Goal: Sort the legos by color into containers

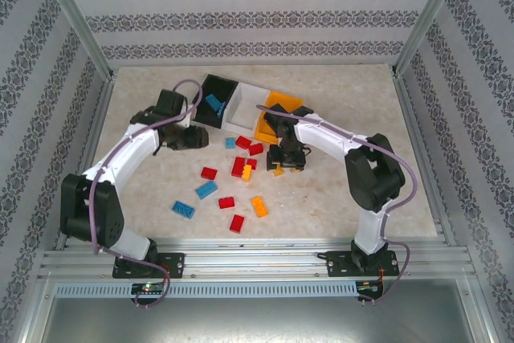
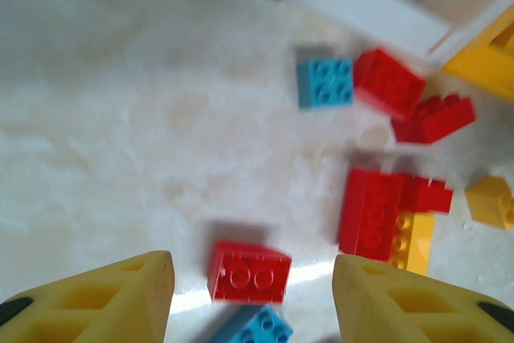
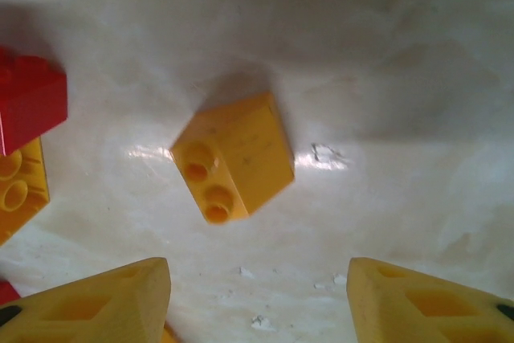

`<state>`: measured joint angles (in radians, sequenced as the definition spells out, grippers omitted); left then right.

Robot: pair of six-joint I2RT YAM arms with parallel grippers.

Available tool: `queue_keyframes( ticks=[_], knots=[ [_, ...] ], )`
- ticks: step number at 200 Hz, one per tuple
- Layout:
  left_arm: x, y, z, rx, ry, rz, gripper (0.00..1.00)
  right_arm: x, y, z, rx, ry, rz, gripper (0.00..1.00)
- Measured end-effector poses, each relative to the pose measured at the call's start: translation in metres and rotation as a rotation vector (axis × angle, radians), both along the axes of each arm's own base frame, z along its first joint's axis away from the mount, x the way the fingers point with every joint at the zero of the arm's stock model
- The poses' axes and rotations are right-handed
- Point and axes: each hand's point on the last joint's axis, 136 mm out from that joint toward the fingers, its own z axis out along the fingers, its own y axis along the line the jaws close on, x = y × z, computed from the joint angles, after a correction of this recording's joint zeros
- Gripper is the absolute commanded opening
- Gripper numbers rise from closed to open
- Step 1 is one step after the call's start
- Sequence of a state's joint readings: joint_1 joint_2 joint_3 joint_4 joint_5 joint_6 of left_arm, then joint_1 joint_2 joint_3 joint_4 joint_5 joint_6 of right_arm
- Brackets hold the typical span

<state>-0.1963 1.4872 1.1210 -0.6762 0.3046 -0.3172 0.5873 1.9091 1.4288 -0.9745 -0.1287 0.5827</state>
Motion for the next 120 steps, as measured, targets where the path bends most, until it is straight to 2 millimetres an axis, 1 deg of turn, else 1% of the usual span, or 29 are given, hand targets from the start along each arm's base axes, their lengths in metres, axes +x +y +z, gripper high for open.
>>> queue_keyframes(
  ticks=[22,36,65,93,117,120],
  knots=[
    [-0.021,0.001,-0.021,-0.026,0.065,0.041,0.55,0.012,0.008,-0.004,-0.008,-0.007,0.037,0.56],
    [-0.025,0.0,-0.025,-0.041,0.084,0.051,0.56,0.015,0.01,-0.009,-0.011,-0.004,0.049,0.54],
    [-0.016,-0.004,-0.015,-0.059,0.056,0.054,0.57,0.014,0.01,-0.019,-0.026,0.021,0.053,0.53],
    [-0.003,-0.006,-0.001,-0.072,0.008,0.053,0.58,0.013,0.009,-0.024,-0.033,0.032,0.053,0.5],
    [0.003,-0.01,-0.002,-0.085,0.005,0.046,0.58,0.012,0.008,-0.029,-0.041,0.044,0.058,0.44],
    [0.003,-0.01,-0.003,-0.085,0.008,0.046,0.58,0.012,0.008,-0.03,-0.042,0.045,0.059,0.42]
  ],
)
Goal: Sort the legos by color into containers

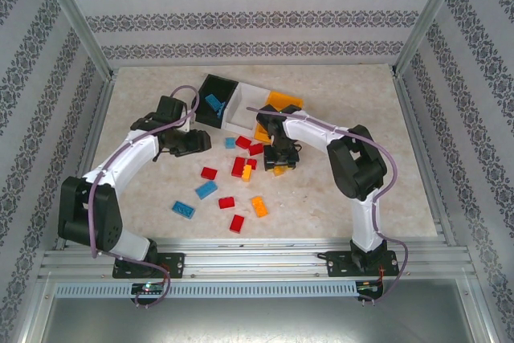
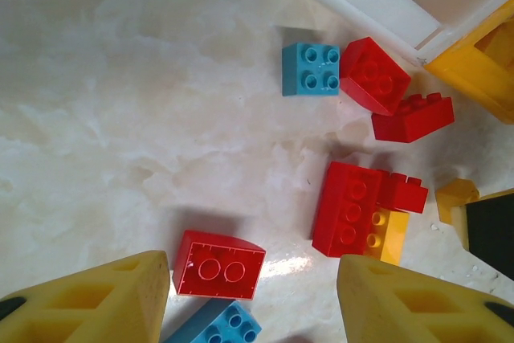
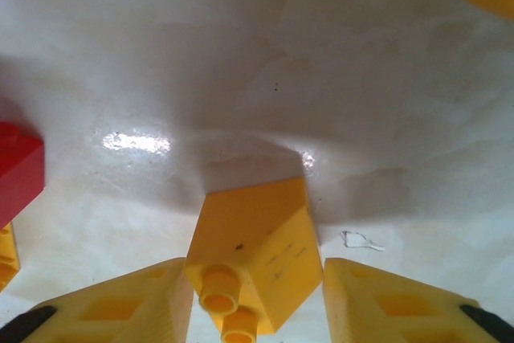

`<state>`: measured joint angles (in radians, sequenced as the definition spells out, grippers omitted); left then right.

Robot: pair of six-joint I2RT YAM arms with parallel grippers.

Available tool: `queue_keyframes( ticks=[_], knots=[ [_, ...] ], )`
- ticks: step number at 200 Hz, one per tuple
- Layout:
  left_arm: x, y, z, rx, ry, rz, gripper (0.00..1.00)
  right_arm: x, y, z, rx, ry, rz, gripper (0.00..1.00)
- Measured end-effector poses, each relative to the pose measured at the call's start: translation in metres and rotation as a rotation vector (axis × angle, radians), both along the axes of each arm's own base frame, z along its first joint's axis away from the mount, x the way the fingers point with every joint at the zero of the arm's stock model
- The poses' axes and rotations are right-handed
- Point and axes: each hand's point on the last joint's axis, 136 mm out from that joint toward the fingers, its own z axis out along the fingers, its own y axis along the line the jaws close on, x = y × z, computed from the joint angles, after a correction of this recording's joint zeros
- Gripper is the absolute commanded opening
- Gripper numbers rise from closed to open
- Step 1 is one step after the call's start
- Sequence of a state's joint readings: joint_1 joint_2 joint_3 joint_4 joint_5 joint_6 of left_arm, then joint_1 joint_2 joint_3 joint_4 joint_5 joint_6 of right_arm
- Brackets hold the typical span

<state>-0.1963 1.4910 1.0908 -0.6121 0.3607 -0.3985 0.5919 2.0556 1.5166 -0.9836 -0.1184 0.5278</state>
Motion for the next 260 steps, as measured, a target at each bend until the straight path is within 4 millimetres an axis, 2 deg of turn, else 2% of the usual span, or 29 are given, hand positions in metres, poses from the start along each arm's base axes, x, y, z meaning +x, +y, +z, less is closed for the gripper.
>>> queue_keyframes(
  ticks=[44,95,121,147,178,196,211,237,260],
  knots=[
    [0.004,-0.002,-0.008,0.0,0.026,-0.003,0.58,0.0,0.0,0.0,-0.002,-0.001,0.0,0.26],
    [0.009,-0.003,-0.004,-0.003,0.014,-0.003,0.59,0.001,-0.004,0.01,-0.004,-0.028,-0.003,0.25],
    [0.013,-0.005,-0.007,-0.013,0.014,-0.002,0.58,0.002,-0.006,0.027,0.012,-0.063,-0.018,0.24],
    [0.015,-0.008,-0.008,-0.035,0.017,0.006,0.58,0.01,-0.004,0.055,0.055,-0.115,-0.042,0.24],
    [0.019,-0.011,-0.005,-0.056,0.004,0.016,0.58,0.044,0.018,0.101,0.176,-0.21,-0.084,0.25],
    [0.019,-0.013,-0.003,-0.07,0.004,0.015,0.59,0.074,0.036,0.131,0.267,-0.277,-0.103,0.24],
    [0.018,-0.016,-0.003,-0.073,0.006,0.006,0.59,0.098,0.051,0.146,0.328,-0.31,-0.115,0.25],
    [0.013,-0.022,-0.005,-0.071,0.012,-0.012,0.59,0.138,0.072,0.144,0.388,-0.327,-0.132,0.29],
    [-0.001,-0.02,-0.004,-0.066,0.022,-0.016,0.6,0.166,0.083,0.127,0.405,-0.313,-0.153,0.48]
  ],
)
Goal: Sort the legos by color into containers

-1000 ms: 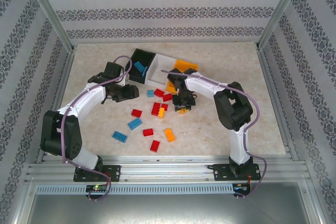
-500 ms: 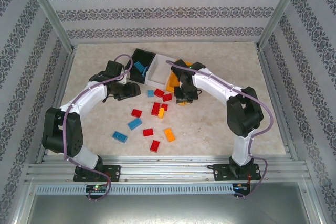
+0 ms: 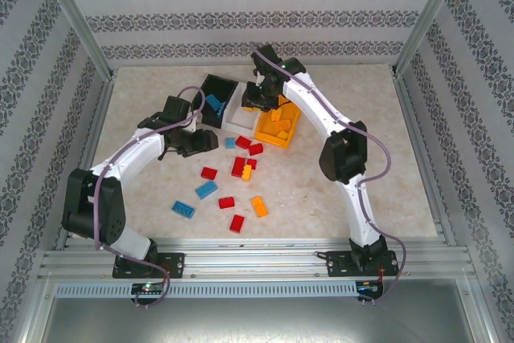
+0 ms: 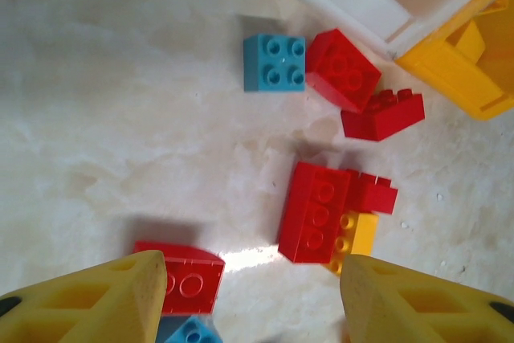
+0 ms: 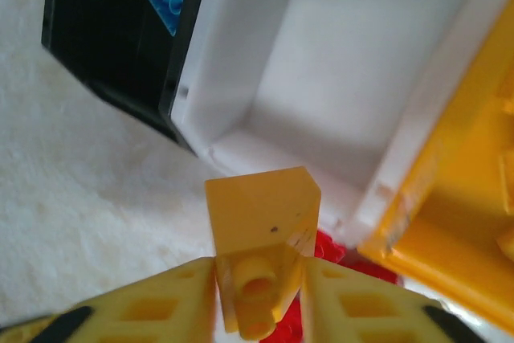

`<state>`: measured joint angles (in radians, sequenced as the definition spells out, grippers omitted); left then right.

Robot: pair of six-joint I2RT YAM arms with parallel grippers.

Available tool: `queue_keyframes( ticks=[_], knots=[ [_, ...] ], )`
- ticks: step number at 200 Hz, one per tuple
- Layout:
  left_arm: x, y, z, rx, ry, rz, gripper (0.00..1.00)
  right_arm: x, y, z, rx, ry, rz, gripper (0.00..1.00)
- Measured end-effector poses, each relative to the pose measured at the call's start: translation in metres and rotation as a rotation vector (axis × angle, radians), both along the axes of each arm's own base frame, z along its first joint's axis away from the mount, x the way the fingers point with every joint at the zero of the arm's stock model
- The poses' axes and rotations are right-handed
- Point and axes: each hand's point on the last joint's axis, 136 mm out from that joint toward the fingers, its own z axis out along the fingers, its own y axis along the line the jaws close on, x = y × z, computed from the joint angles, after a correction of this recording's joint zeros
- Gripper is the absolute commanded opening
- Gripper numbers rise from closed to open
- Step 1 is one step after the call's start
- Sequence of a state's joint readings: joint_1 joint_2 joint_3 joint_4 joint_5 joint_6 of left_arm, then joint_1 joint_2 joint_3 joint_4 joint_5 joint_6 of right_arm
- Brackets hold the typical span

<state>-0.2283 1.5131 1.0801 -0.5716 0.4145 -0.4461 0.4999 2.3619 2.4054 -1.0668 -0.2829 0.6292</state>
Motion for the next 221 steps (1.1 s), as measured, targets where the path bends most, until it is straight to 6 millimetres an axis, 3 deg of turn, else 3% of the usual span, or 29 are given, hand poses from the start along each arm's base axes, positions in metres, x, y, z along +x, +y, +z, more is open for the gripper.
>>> queue_keyframes(
  ticks=[22,59,81,122,160,180,196,221],
  knots=[
    [-0.013,0.002,0.004,-0.001,0.0,-0.01,0.61,0.015,0.001,-0.012,0.004,0.013,-0.004,0.56],
    [-0.028,-0.017,0.0,0.003,0.016,-0.105,0.61,0.006,-0.009,-0.015,-0.021,0.051,-0.008,0.57],
    [-0.038,-0.046,-0.008,0.012,0.04,-0.208,0.59,-0.023,-0.027,-0.015,-0.067,0.092,0.002,0.57],
    [-0.041,-0.096,-0.028,0.037,0.081,-0.358,0.48,-0.103,-0.075,-0.016,-0.127,0.154,-0.009,0.55],
    [-0.036,-0.123,-0.042,0.075,0.096,-0.444,0.43,-0.164,-0.123,-0.045,-0.17,0.235,-0.073,0.54],
    [-0.034,-0.13,-0.047,0.096,0.093,-0.471,0.4,-0.179,-0.135,-0.058,-0.195,0.271,-0.095,0.53],
    [-0.037,-0.13,-0.051,0.12,0.106,-0.488,0.39,-0.178,-0.135,-0.063,-0.183,0.255,-0.106,0.53],
    [-0.034,-0.136,-0.059,0.174,0.105,-0.518,0.39,-0.192,-0.141,-0.065,-0.18,0.258,-0.117,0.53]
  ],
)
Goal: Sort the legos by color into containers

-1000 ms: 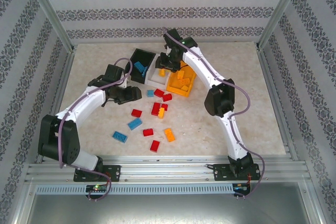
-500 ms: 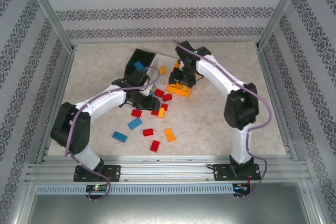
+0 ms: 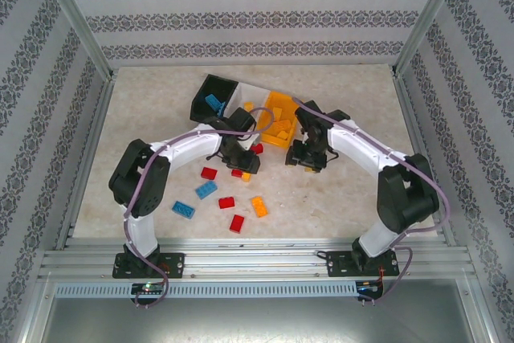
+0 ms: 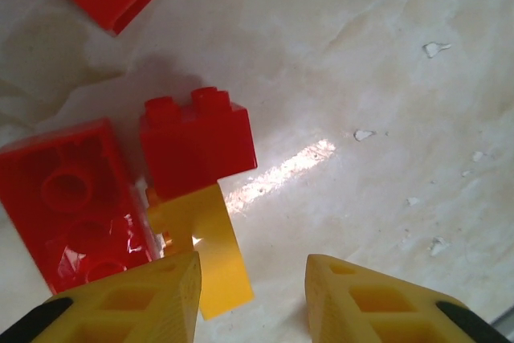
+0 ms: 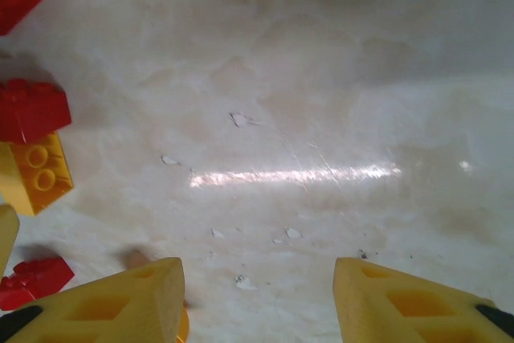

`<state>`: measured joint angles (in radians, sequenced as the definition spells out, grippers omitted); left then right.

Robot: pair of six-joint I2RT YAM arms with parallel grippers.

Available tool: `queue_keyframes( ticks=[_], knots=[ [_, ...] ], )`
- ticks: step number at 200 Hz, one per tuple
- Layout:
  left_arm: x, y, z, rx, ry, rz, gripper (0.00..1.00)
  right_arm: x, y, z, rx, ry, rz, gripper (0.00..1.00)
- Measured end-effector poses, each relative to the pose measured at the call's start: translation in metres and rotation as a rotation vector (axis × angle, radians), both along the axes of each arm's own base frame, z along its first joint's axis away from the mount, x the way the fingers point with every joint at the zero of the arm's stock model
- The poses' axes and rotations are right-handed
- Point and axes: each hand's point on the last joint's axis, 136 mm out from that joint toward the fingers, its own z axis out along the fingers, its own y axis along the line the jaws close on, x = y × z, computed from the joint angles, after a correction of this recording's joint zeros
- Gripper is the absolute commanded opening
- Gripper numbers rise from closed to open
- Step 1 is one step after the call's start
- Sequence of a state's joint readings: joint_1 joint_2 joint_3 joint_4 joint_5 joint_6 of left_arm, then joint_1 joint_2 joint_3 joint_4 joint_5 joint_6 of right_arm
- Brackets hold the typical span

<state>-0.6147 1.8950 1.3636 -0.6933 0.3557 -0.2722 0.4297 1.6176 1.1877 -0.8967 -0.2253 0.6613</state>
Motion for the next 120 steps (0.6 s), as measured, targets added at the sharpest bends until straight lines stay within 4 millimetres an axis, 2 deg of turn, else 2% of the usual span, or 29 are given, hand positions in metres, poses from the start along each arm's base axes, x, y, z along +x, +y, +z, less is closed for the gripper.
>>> queue_keyframes(
  ticks=[17,76,98,120],
  knots=[
    [0.0,-0.002,-0.007,0.042,-0.01,-0.021,0.39,-0.003,-0.001,0.002,0.008,-0.014,-0.01,0.53],
    [0.001,0.0,-0.007,0.091,-0.041,-0.03,0.37,-0.007,-0.003,0.0,0.017,-0.026,-0.021,0.53],
    [0.004,0.001,-0.002,0.092,-0.055,-0.014,0.4,-0.004,0.0,0.003,0.02,-0.035,-0.015,0.53],
    [0.013,0.009,0.014,0.074,-0.087,0.04,0.5,0.01,0.012,0.014,0.034,-0.064,0.005,0.53]
  ],
)
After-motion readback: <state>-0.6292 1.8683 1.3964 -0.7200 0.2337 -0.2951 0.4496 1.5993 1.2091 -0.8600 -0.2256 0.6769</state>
